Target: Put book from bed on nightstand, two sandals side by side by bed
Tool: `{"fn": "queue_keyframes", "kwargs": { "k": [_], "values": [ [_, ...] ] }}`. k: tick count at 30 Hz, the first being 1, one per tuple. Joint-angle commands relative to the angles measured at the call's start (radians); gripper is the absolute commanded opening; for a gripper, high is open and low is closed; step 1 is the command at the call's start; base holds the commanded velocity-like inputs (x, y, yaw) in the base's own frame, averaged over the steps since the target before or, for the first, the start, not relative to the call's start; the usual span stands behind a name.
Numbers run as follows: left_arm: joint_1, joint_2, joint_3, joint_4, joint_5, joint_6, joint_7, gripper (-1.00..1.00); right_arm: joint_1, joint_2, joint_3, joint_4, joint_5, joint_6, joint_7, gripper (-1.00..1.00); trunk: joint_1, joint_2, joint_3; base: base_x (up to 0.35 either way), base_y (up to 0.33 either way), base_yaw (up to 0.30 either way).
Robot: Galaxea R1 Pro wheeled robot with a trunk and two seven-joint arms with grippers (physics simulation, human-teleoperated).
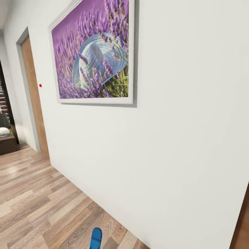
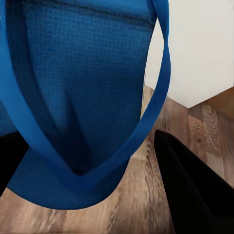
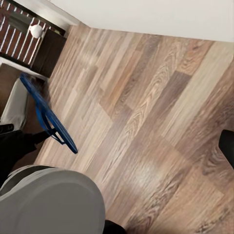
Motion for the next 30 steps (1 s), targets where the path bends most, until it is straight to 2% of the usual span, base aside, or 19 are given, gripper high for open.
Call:
{"fn": "queue_keyframes", "kwargs": {
  "k": [1, 30],
  "values": [
    [-0.001, -0.001, -0.008, 0.001, 0.006, -0.006, 0.001, -1.0, 0.0, 0.0, -0.002, 0.0, -0.004, 0.01, 0.003, 1.0, 0.0, -0.001, -0.002, 0.0, 0.0, 0.292],
    [-0.001, -0.003, -0.008, 0.001, 0.006, -0.006, 0.001, -1.0, 0.0, -0.002, -0.002, 0.0, -0.004, 0.01, -0.002, 1.0, 0.0, -0.001, -0.014, 0.0, 0.0, 0.292]
  ]
}}
